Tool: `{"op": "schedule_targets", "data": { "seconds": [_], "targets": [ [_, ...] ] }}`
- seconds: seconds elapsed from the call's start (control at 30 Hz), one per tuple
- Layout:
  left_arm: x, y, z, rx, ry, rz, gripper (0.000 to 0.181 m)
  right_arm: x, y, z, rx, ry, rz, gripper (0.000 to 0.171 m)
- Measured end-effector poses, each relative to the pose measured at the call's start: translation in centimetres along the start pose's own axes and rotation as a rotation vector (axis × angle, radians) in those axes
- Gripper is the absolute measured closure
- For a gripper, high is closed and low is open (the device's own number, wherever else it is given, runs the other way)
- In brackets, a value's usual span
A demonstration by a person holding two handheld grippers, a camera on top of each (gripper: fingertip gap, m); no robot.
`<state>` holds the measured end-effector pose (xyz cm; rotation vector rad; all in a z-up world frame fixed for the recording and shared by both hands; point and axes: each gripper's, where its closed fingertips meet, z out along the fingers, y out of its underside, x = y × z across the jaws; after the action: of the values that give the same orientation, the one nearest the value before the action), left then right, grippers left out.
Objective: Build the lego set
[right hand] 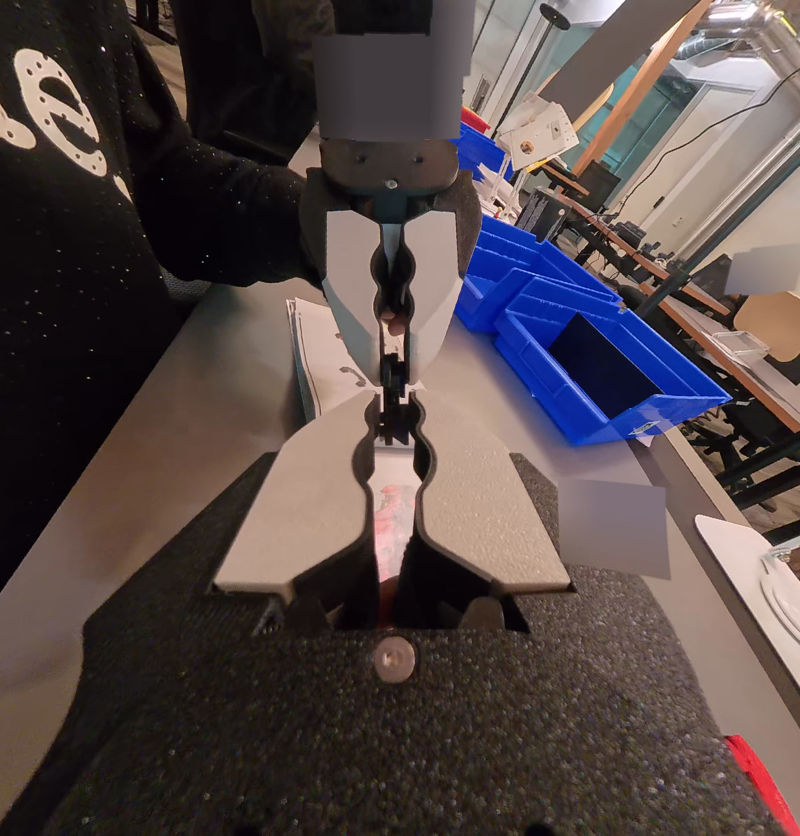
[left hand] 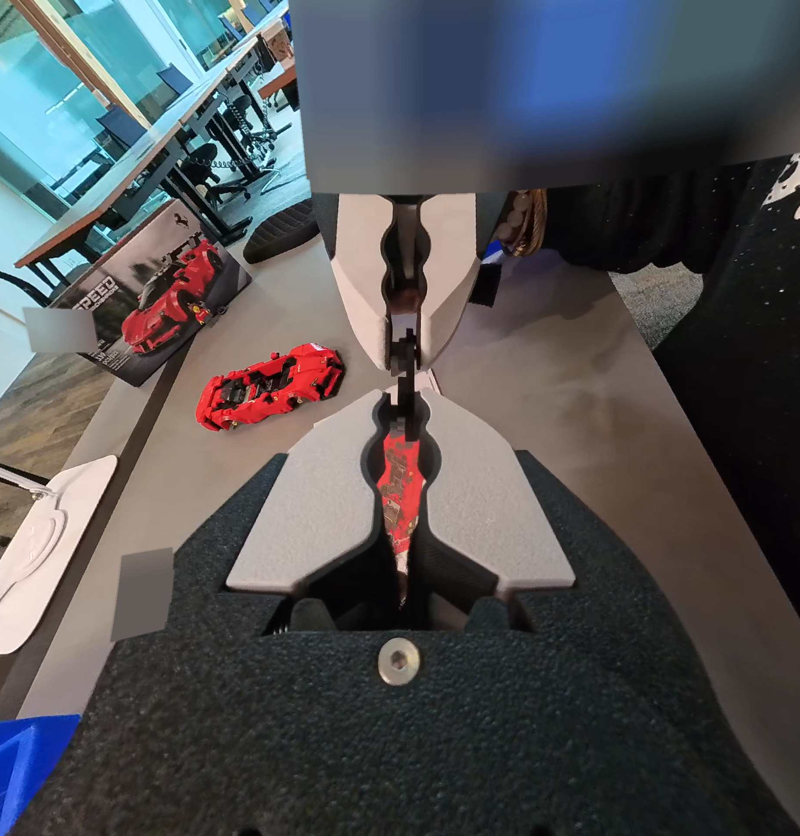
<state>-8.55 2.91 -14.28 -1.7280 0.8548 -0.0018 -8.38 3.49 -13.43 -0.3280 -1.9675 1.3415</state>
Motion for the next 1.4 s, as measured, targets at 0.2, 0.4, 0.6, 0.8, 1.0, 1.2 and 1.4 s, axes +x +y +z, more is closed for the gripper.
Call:
{"op": "schedule_targets", "data": {
  "seconds": [0.2, 0.4, 0.6, 0.8, 1.0, 1.2, 1.4],
  "targets": [
    [0.0, -0.1, 0.1, -0.003, -0.006, 0.011, 0.172, 0.0, -0.1, 0.0, 0.010, -0.005, 0.017, 0.160],
    [-0.3, -0.3, -0.2, 0.001, -0.030, 0.041, 0.163, 0.1, -0.4, -0.1, 0.027, 0.002, 0.008, 0.160],
    [-0.8, -0.4, -0.6, -0.005, -0.072, 0.098, 0.164, 0.3, -0.1, -0.2, 0.021, 0.011, 0.021, 0.160],
    [-0.6, -0.3, -0.4, -0.042, -0.076, 0.144, 0.165, 0.4, 0.3, -0.1, -0.006, 0.004, 0.038, 0.160],
    [-0.4, -0.5, -0.3, -0.059, -0.069, 0.174, 0.171, 0.7, 0.8, -0.2, -0.031, 0.017, 0.061, 0.160],
    [-0.4, 0.0, 0.0, -0.099, -0.053, 0.173, 0.174, 0.6, 0.7, -0.1, -0.033, 0.012, 0.060, 0.160],
    [-0.3, 0.2, 0.1, -0.124, -0.043, 0.169, 0.175, 0.5, 1.0, 0.0, -0.046, 0.008, 0.068, 0.160]
  ]
}}
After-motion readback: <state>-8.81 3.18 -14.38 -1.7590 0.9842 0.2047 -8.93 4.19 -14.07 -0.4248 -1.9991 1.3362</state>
